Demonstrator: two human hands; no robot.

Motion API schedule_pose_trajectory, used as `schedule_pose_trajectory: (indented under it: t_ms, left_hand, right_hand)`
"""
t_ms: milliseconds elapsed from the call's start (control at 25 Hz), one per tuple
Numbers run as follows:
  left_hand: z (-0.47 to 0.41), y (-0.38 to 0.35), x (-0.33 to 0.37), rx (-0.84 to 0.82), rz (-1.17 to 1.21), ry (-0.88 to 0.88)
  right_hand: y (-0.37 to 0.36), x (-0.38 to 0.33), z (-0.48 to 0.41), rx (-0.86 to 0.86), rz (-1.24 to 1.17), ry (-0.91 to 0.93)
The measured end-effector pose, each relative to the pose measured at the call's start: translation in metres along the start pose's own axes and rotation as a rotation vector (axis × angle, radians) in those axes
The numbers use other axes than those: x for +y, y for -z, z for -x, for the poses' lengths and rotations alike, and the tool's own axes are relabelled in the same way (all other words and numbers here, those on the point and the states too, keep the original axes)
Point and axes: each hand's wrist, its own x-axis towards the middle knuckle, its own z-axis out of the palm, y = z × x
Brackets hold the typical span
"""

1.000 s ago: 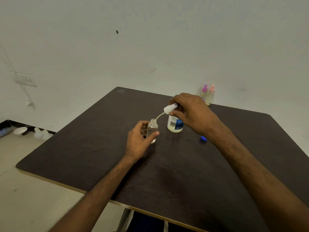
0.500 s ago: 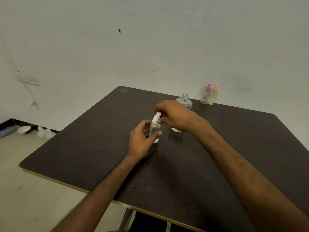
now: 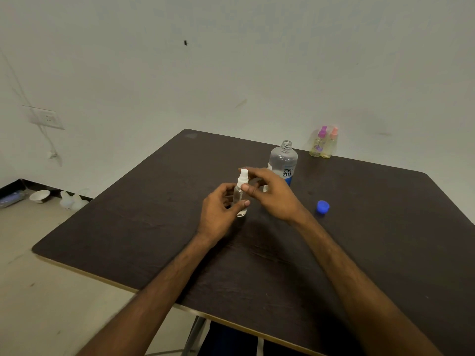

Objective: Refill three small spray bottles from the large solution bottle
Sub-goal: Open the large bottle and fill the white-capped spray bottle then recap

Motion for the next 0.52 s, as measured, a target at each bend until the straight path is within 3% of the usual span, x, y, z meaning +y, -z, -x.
schedule_pose_trajectory:
  t_ms: [200, 520]
  left_hand:
    - [0.001, 0.001, 0.002, -0.005, 0.0, -0.005]
    - [0.001, 0.001, 0.003, 0.001, 0.0, -0.006]
  right_hand:
    - [-0.017, 0.003, -0.001, 0.173, -0.059, -0.052]
    - [-0.017, 0.006, 0.005, 0.14, -0.174, -0.051]
